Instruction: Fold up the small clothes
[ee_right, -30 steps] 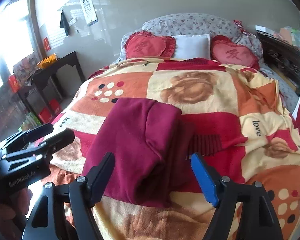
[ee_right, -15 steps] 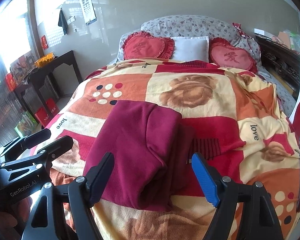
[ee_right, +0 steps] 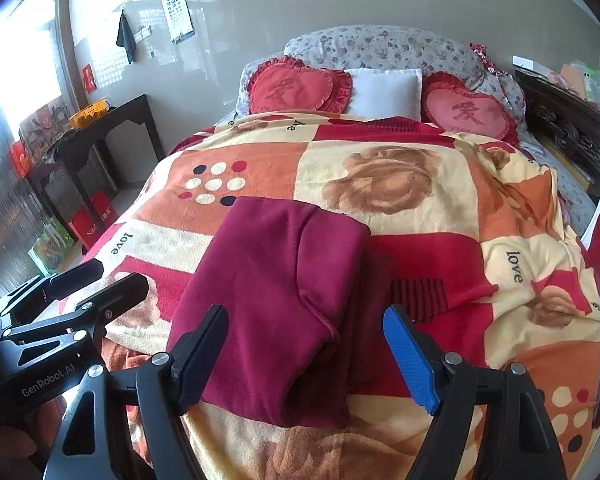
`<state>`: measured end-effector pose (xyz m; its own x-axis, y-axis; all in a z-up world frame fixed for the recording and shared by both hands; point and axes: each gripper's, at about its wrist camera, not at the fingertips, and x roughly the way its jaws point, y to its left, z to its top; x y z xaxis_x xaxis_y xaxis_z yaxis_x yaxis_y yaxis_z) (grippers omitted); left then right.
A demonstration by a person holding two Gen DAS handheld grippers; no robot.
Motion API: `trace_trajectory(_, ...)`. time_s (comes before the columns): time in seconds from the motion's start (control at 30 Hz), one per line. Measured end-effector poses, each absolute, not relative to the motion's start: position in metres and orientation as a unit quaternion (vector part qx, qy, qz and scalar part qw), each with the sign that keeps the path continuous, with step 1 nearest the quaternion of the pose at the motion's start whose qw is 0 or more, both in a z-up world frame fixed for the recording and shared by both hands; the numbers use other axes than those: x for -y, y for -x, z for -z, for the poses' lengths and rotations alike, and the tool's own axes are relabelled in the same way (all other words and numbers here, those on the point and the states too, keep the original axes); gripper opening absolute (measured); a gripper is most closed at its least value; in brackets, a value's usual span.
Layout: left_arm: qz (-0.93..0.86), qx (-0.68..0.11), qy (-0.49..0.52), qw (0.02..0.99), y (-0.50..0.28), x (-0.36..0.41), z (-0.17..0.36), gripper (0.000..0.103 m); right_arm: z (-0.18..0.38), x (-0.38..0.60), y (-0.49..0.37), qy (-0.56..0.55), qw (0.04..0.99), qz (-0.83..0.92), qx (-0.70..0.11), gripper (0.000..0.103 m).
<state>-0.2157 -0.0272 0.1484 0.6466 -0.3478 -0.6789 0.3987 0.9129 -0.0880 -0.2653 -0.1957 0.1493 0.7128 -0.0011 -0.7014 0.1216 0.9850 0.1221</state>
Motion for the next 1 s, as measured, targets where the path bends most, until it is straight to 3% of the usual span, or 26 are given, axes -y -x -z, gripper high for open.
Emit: trace_trajectory(1.0, 0.204, -0.388, -0.034, 0.898, 0.195, 0.033, -0.133, 0.070, -0.134, 0.195, 0.241, -0.078, 0.912, 0.032, -0.402, 0.078)
